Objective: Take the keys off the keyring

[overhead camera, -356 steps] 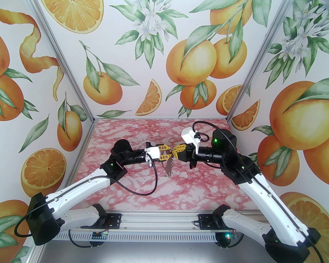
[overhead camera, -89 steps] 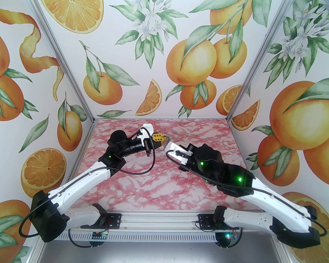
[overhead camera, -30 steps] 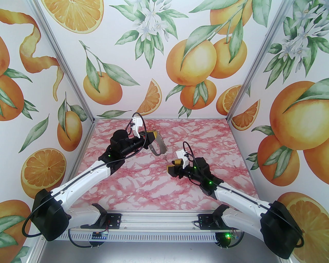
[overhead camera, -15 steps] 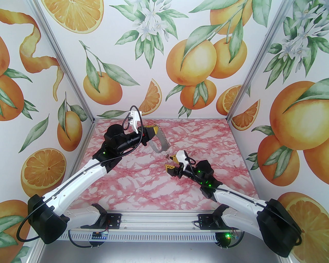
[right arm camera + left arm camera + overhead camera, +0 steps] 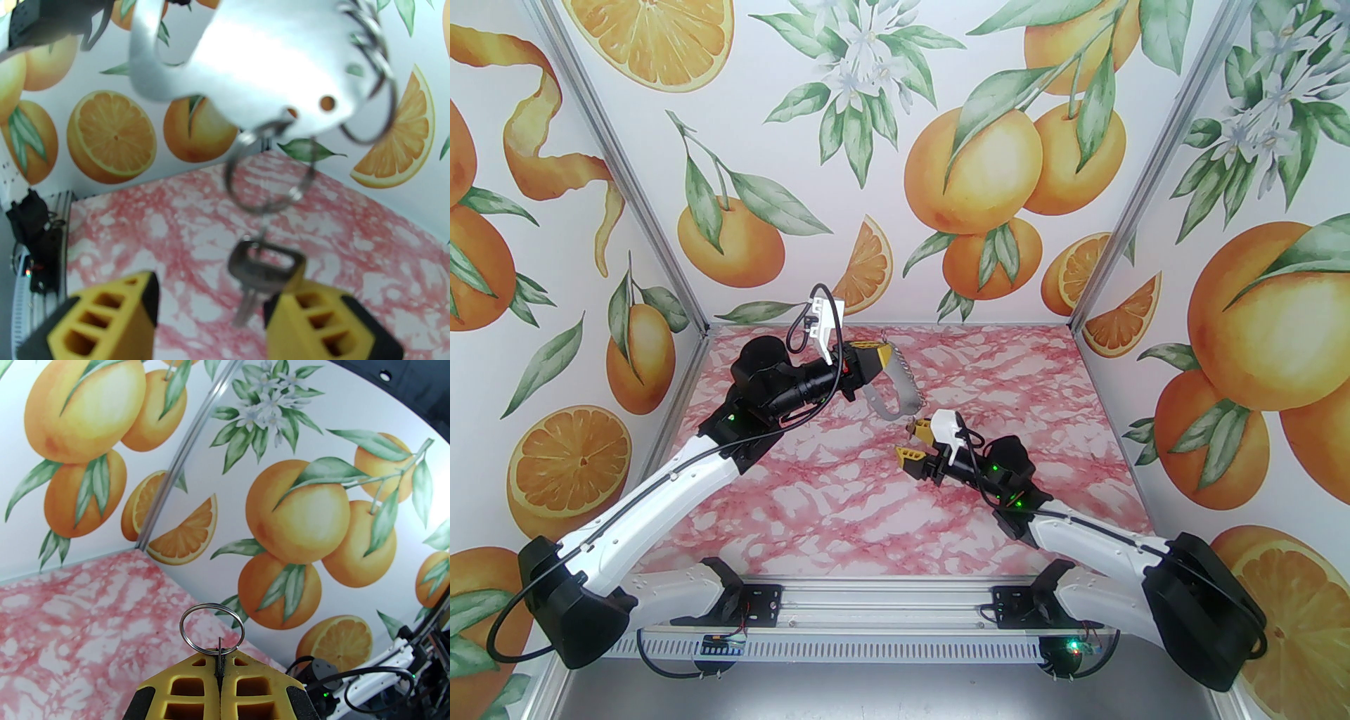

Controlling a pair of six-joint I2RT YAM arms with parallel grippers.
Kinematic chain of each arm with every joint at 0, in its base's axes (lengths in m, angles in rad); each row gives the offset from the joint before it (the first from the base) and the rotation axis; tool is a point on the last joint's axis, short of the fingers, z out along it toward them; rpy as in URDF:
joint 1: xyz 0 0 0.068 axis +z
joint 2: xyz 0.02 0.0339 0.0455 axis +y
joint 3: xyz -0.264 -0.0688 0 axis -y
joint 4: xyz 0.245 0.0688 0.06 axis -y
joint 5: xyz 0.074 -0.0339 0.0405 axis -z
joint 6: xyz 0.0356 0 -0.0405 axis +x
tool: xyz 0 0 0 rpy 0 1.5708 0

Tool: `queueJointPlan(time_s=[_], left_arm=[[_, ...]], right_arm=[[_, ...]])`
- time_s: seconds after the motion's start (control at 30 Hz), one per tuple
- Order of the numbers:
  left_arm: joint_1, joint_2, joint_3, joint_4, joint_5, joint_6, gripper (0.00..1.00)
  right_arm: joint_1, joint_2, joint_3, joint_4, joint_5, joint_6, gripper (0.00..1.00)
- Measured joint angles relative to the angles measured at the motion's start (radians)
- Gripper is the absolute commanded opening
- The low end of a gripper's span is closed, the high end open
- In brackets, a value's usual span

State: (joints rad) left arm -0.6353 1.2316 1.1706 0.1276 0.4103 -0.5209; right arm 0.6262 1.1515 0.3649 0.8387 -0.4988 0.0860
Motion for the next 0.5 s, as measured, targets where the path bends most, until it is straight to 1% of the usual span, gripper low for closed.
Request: queueJointPlan(time_s=[0.07,0.17,0.33,0.37,0.4,0.5], left_arm=[[0.000,-0.006,0.000,-0.002,-0.001,0.003,0.00],[-0.002,-0.016,0.001,-0.004,-0.003,0.005,0.00],[-0.003,-0.025,0.003,-0.005,-0.007,0.005,0.00],[-0.003,-0.026,0.004,-0.005,-0.008,0.006,0.00],[-0.003,-0.027,0.004,-0.005,-0.010,0.006,0.00],[-0.007,-0.027,0.004,-0.006,-0.015,0.008,0.00]], right_arm=[[0.000,-0.008,0.000,0.002,0.000,0.014,0.44],[0.000,-0.035,0.000,0.006,0.000,0.032,0.41],[0.000,-0.048,0.000,0.023,-0.004,0.054,0.41],[0.000,-0.048,0.000,0.023,-0.005,0.056,0.39],[0.000,-0.048,0.000,0.023,-0.006,0.059,0.33],[0.000,-0.048,0.000,0.023,-0.007,0.078,0.33]])
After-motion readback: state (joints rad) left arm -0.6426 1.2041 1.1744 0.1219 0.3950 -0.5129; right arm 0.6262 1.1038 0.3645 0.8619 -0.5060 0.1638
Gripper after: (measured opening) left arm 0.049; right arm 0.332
